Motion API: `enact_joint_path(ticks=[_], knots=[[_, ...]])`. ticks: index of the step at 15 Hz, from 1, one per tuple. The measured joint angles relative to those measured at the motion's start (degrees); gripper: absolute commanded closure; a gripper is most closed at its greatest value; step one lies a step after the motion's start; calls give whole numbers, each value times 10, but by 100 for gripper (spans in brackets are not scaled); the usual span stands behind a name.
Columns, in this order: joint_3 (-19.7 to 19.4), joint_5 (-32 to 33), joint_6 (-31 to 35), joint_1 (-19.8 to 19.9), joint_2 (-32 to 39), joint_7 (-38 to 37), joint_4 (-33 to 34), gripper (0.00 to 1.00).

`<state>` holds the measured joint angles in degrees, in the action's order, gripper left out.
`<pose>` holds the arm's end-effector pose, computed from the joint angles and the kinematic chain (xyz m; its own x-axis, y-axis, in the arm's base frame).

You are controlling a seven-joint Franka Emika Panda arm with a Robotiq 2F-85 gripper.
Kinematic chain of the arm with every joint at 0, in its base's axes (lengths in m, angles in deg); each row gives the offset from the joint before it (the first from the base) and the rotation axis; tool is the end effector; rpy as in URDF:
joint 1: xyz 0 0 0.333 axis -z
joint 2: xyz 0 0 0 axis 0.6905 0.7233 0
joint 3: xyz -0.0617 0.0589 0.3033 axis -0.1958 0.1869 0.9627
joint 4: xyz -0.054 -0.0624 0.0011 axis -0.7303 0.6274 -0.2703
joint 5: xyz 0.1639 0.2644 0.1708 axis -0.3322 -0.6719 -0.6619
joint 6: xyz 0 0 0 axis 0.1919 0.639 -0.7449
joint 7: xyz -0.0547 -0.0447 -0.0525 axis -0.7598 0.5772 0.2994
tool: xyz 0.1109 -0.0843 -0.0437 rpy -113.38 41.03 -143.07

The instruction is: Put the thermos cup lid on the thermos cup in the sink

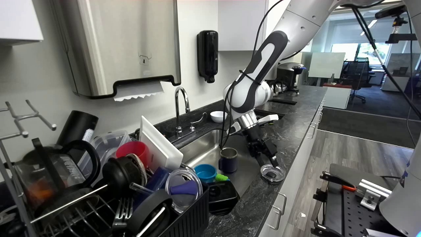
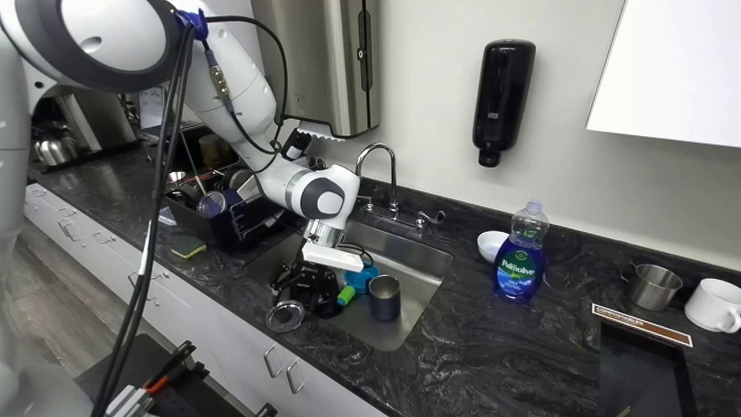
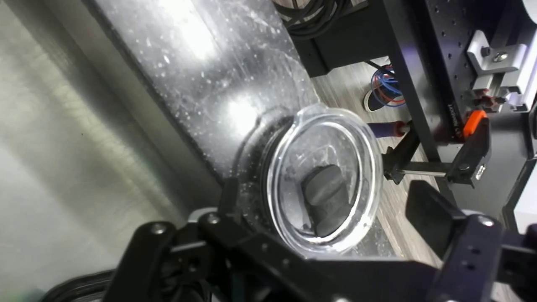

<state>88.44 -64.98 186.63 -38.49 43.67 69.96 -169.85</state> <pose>0.4402 -0.0246 0.1366 0.4369 0.8726 -0.2182 0.6863 -0.4802 -0.5462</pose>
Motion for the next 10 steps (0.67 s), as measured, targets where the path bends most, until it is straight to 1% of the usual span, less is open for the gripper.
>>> enact_joint_path(ticks=[3, 4, 5, 6, 7, 8, 9, 10], knots=[[0, 0, -2, 0, 0, 0, -1, 0], [0, 0, -2, 0, 0, 0, -1, 1], [0, 0, -2, 0, 0, 0, -1, 7], [0, 0, -3, 0, 0, 0, -2, 27], [0, 0, -3, 0, 0, 0, -2, 32], [0, 0, -3, 0, 0, 0, -3, 41], [0, 0, -3, 0, 0, 0, -3, 47], [0, 0, -4, 0, 0, 0, -3, 55]])
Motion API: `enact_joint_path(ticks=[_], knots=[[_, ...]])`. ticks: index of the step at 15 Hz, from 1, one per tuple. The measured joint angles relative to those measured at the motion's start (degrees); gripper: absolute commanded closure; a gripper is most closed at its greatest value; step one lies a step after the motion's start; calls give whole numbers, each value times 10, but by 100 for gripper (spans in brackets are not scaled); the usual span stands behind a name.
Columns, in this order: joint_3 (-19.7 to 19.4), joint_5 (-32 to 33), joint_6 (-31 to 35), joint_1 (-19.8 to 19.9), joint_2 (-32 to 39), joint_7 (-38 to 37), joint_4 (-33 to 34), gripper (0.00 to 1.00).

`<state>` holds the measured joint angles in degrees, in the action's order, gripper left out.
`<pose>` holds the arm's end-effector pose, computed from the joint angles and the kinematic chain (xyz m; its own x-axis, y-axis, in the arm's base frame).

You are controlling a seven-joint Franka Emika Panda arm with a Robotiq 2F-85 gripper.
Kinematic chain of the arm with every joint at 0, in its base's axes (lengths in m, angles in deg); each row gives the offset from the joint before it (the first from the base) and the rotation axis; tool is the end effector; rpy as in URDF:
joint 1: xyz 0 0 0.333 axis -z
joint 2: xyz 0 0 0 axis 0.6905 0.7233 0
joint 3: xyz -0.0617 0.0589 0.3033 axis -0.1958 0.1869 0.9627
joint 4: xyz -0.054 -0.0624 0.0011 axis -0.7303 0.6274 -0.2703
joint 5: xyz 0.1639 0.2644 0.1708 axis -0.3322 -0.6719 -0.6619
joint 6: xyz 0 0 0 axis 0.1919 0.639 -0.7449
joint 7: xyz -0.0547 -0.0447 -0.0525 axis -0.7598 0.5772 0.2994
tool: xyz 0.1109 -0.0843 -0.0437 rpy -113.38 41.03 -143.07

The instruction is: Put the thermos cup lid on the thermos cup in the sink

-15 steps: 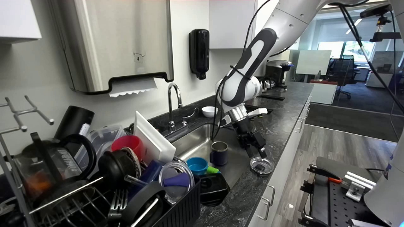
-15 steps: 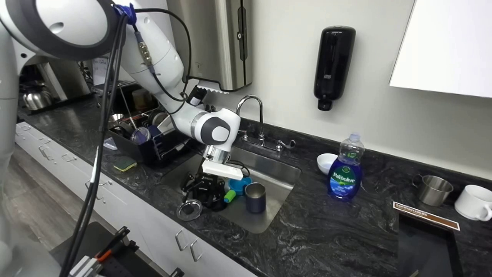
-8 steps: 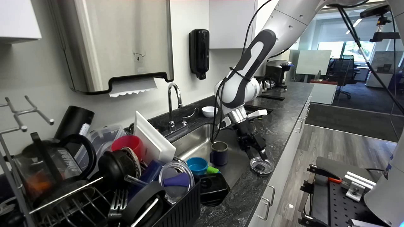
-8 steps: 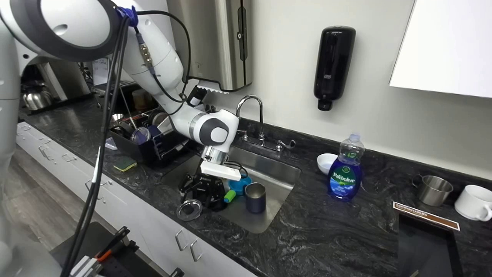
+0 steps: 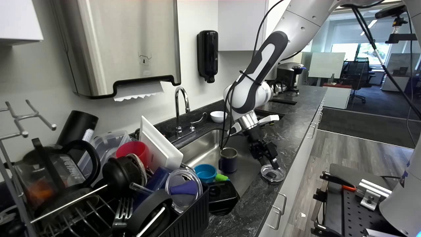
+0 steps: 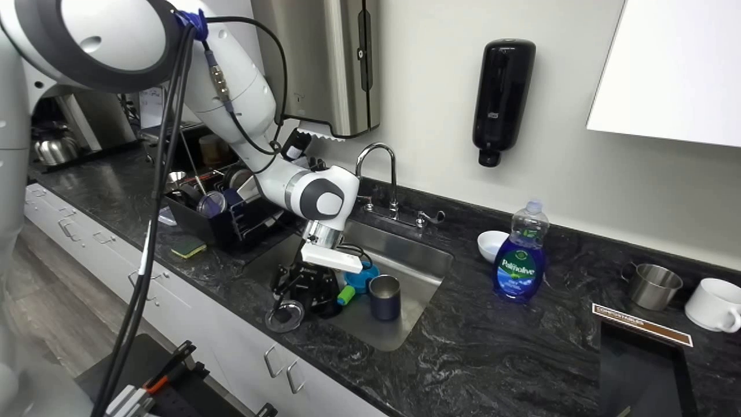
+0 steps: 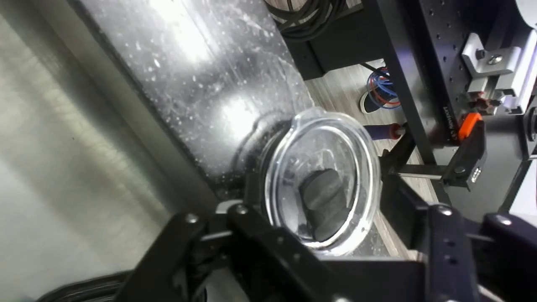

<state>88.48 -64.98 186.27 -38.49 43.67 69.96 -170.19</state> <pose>0.4366 -0.0240 0.1354 0.4335 0.8733 -0.2223 0.6801 -0.4789 -0.5552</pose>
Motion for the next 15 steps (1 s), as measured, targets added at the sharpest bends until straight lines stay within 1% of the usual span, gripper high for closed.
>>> enact_joint_path(ticks=[6, 8, 9, 10, 15], knots=[[1, 0, 0, 0, 0, 0, -1, 97], [1, 0, 0, 0, 0, 0, -1, 100], [1, 0, 0, 0, 0, 0, -1, 100], [1, 0, 0, 0, 0, 0, -1, 98], [1, 0, 0, 0, 0, 0, -1, 98]])
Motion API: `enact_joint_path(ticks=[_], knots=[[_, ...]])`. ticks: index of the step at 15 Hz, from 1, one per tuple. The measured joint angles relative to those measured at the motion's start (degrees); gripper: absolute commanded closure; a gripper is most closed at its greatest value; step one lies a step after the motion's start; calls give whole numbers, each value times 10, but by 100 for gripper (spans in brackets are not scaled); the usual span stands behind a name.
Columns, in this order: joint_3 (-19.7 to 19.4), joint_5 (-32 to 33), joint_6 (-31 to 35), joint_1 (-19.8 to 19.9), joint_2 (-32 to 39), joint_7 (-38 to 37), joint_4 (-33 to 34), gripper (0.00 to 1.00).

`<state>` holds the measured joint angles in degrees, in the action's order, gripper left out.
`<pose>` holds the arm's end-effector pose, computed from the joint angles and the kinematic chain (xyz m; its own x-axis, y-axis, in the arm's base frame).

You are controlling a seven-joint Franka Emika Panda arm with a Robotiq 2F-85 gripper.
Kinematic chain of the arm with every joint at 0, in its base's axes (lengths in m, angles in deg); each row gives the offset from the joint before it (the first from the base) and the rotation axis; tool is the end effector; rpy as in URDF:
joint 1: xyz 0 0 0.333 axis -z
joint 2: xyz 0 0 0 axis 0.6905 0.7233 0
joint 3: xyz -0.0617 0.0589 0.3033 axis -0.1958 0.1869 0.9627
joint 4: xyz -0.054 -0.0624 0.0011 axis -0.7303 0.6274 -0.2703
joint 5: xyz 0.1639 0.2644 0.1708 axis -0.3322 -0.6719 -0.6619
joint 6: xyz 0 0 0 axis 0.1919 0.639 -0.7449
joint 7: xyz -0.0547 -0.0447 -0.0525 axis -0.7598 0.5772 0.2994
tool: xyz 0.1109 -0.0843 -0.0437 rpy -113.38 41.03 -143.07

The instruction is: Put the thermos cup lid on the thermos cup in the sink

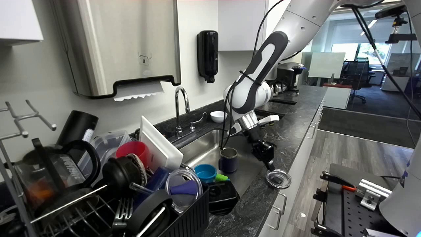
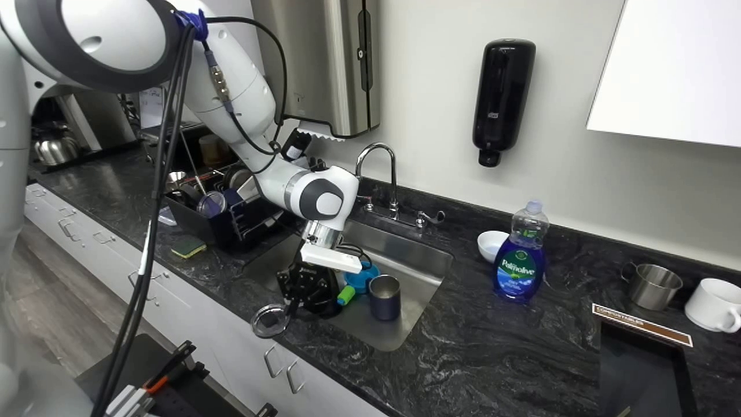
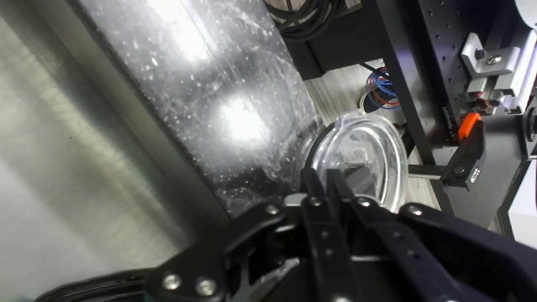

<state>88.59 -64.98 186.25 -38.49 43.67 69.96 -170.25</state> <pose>0.4361 -0.0230 0.1352 0.4317 0.8743 -0.2220 0.6802 -0.4771 -0.5565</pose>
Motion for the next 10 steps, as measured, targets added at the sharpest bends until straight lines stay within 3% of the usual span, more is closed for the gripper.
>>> enact_joint_path(ticks=[10], knots=[[0, -3, 0, 15, -16, -4, 31, 98]])
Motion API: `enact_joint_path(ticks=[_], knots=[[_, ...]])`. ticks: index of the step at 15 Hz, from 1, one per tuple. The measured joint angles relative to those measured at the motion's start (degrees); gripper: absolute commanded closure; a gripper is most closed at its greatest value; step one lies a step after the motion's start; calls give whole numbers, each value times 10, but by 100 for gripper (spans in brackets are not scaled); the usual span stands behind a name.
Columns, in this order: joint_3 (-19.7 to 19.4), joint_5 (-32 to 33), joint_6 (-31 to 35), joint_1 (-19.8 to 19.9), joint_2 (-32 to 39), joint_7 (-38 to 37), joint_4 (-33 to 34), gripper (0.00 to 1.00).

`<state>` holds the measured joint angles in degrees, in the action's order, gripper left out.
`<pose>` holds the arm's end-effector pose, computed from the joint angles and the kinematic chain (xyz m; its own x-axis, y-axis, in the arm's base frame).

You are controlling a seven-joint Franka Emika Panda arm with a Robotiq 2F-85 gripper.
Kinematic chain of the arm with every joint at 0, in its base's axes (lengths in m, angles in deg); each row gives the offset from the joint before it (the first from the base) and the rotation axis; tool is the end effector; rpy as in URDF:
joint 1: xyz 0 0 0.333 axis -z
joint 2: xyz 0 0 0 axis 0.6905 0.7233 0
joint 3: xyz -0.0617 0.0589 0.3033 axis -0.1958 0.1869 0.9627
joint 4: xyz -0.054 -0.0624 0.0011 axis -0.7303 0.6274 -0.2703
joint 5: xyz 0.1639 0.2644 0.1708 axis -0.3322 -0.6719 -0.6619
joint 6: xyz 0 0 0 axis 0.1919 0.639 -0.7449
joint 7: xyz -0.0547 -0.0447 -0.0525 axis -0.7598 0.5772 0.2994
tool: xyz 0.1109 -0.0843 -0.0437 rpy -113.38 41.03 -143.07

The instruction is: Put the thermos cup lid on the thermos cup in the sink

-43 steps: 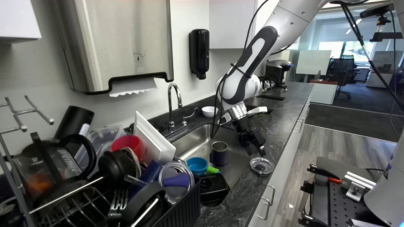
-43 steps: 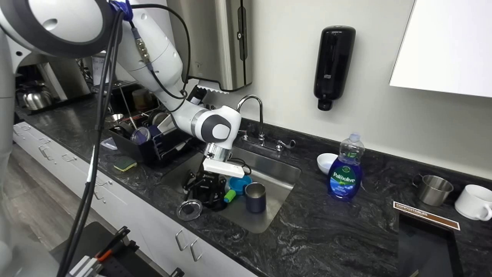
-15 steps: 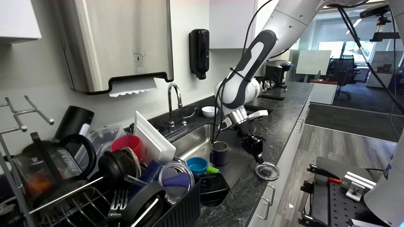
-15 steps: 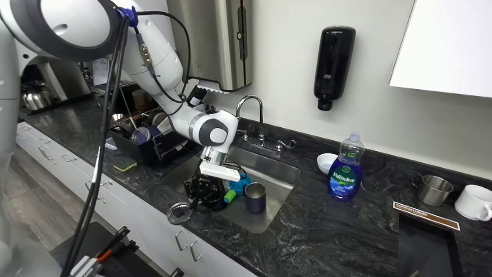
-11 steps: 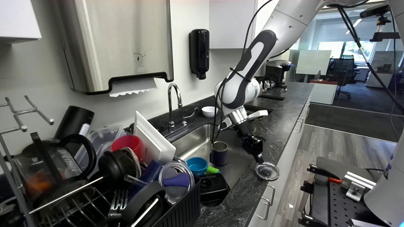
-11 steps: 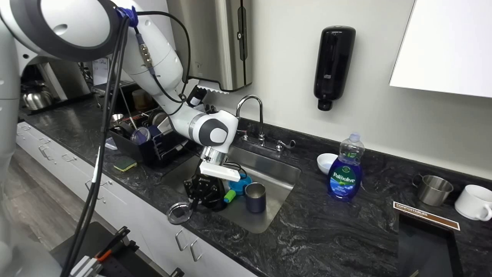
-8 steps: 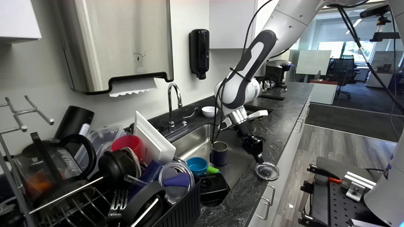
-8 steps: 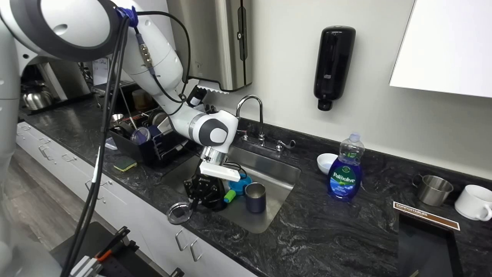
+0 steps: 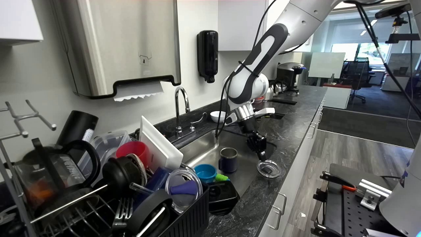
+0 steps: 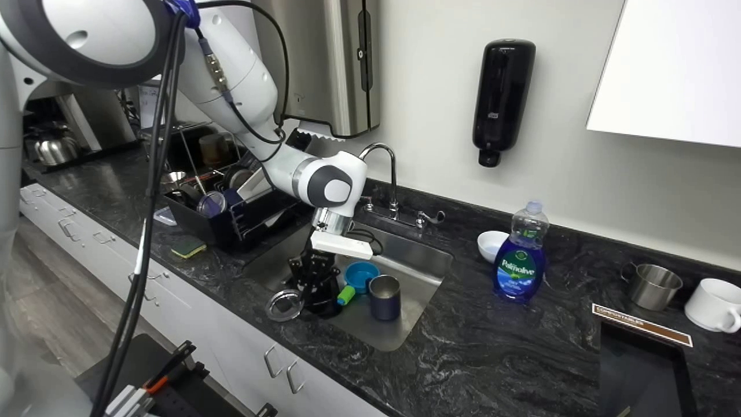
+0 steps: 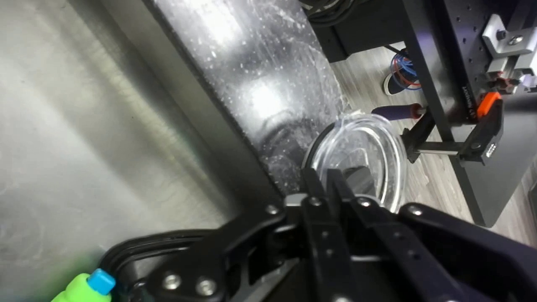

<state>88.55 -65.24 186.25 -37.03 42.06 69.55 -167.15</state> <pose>0.4636 -0.0370 0.1605 0.4802 0.8557 -0.1929 0.7049 -0.5074 -0.4956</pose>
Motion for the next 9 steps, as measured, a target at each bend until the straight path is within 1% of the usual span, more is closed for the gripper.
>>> enact_joint_path(ticks=[4, 9], knots=[[-4, -8, -3, 9, -4, -17, 24, 98], [-17, -46, -35, 41, 4, -48, 84, 98]])
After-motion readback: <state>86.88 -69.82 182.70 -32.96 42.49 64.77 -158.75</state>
